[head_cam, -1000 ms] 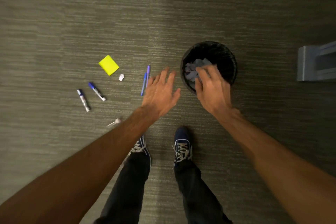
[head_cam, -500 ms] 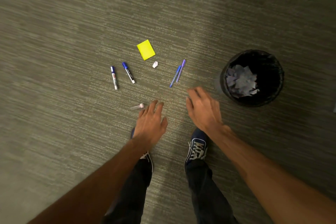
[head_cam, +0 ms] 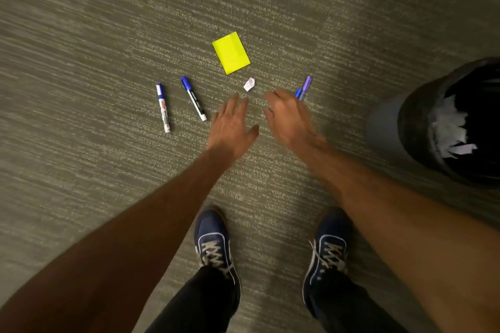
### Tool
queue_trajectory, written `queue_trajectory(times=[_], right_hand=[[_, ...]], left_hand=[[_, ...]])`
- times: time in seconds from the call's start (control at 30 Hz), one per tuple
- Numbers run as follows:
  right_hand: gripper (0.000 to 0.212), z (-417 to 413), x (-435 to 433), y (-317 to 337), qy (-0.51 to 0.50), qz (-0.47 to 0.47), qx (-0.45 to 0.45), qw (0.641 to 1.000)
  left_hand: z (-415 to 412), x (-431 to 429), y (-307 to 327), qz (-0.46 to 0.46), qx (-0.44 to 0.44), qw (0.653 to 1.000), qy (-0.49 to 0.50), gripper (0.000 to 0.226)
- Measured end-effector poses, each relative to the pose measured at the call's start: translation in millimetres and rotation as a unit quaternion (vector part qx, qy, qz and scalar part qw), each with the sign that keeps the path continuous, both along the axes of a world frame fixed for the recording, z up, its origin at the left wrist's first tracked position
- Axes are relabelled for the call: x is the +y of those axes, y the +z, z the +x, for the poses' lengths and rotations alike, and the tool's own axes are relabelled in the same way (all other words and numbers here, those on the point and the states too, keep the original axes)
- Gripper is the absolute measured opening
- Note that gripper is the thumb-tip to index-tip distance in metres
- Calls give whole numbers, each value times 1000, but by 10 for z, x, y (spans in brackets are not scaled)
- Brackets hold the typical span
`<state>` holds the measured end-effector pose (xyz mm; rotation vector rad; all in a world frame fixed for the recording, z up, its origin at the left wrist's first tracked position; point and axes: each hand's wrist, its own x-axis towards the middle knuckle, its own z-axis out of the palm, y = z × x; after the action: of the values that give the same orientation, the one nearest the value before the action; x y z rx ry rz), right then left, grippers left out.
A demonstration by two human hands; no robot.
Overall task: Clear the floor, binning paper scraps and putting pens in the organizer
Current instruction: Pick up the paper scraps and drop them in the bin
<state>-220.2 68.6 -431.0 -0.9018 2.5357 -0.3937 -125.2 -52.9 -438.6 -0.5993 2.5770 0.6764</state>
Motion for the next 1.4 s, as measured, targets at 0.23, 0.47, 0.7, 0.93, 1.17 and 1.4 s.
queue_trajectory(times=[0.23,0.47,0.7,0.93,1.17,1.4], right_hand=[[42,-399,-545,-1043,87,20,28,996],[36,-447,-655,-1199,123,36,82,988],[22,-366,-447,-819,73,-18,64,995],[13,-266,193,232,-154,-191,-92,965],[7,-337,1373,1200,-346,-208,17,915],[8,-593,2484,1419,-380,-34,77,921]], left_hand=[[-191,-378,-930,-84,12,996,-18,94],[-143,-417,-1036,-94,22,994,-51,91],[-84,-360,-714,-107,11,992,-61,89],[-156,6,163,-87,66,993,-51,91],[-223,532,945,-70,104,989,-84,91],[-226,990,1250,-85,102,982,-137,91]])
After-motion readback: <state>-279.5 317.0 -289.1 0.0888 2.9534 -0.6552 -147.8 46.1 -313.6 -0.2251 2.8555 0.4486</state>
